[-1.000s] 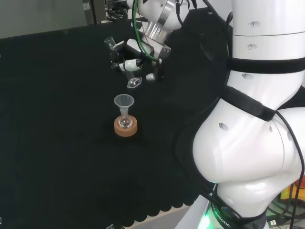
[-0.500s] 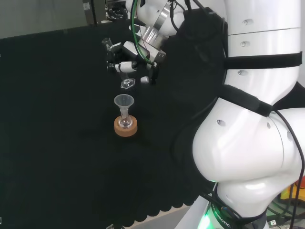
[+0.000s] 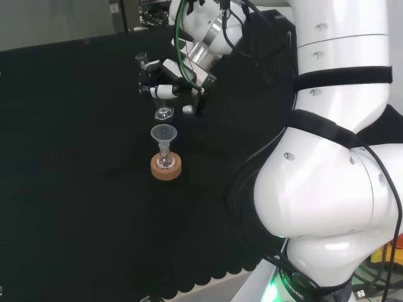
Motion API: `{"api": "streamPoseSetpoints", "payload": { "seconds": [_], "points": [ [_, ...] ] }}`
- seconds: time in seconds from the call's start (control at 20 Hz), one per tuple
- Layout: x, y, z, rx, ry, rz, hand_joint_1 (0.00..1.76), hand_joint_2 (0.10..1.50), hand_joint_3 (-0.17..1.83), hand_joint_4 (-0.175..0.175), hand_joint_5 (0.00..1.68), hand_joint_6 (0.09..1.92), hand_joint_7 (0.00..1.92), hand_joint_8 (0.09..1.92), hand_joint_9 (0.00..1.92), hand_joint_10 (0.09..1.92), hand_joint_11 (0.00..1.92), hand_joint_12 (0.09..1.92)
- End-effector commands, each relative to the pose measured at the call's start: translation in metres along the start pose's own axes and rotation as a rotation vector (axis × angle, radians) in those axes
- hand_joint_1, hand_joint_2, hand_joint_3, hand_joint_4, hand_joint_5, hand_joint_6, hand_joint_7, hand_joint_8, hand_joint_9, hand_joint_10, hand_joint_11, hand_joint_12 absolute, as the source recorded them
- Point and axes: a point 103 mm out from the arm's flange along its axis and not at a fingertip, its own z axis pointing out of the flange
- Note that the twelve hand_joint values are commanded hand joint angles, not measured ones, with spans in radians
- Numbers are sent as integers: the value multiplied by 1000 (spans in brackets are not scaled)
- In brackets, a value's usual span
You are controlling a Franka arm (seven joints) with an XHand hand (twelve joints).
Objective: Put the graduated cylinder back on the table.
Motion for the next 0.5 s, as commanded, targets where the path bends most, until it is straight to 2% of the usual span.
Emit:
{"api": "streamPoseSetpoints", "payload": {
  "seconds": [0.05, 0.5],
  "points": [
    [-6, -2, 3, -35, 28, 2, 1118, 1195, -103, -122, 942, 1097, 1340, 175, 1481, 87, 1381, 655],
    [-13, -5, 8, -57, 74, 4, 1118, 1242, -175, -142, 916, 1137, 1221, 206, 1401, 87, 1268, 747]
  ]
}}
